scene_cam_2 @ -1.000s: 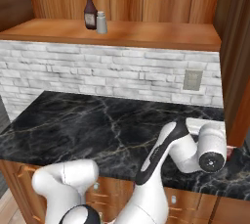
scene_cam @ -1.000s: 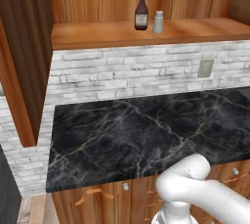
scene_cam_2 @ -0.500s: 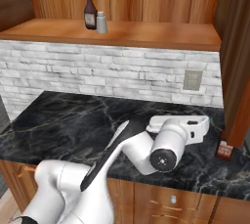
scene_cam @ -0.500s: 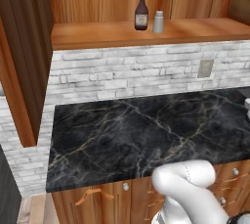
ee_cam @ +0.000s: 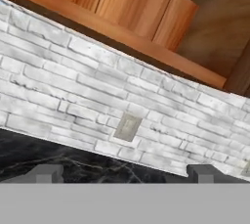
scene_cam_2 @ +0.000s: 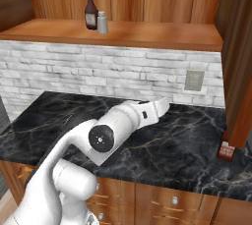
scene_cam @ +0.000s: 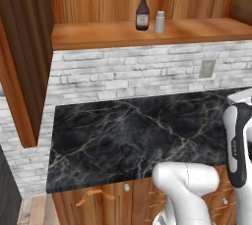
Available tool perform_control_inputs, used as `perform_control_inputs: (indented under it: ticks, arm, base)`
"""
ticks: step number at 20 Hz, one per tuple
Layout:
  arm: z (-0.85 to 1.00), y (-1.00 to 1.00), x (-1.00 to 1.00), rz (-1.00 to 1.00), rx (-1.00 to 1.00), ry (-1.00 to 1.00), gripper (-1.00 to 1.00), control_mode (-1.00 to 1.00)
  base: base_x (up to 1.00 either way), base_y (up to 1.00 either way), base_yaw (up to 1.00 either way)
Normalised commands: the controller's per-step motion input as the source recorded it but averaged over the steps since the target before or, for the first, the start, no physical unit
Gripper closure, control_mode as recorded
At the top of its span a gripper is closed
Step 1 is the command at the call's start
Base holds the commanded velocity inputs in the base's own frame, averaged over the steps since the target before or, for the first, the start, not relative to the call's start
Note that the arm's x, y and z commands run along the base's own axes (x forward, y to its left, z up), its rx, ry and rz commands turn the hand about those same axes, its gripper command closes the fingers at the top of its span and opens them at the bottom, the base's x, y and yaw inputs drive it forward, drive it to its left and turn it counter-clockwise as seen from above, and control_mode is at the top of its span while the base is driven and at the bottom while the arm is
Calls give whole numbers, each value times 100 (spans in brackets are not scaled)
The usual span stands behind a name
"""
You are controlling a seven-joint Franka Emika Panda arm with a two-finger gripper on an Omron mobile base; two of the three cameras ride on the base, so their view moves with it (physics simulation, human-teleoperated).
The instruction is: Collect the paprika, ketchup, and shaker from the cabinet and place them next to the stove.
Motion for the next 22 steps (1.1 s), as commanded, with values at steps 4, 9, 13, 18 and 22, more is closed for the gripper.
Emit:
perform_control_inputs:
  ticks: [4, 9, 13, 18, 22]
  arm:
    - [98, 59, -40, 2, -5, 14, -100, -100]
    - [99, 53, -40, 6, -1, 23, -100, -100]
    - [65, 55, -33, 13, 0, 21, -100, -100]
    - [34, 40, -2, 13, 7, 9, -100, -100]
    - [9, 6, 20, 16, 17, -2, -100, -100]
  base:
    - [0, 0, 0]
    - [0, 0, 0]
    - [0, 0, 0]
    - [0, 0, 0]
    - [0, 0, 0]
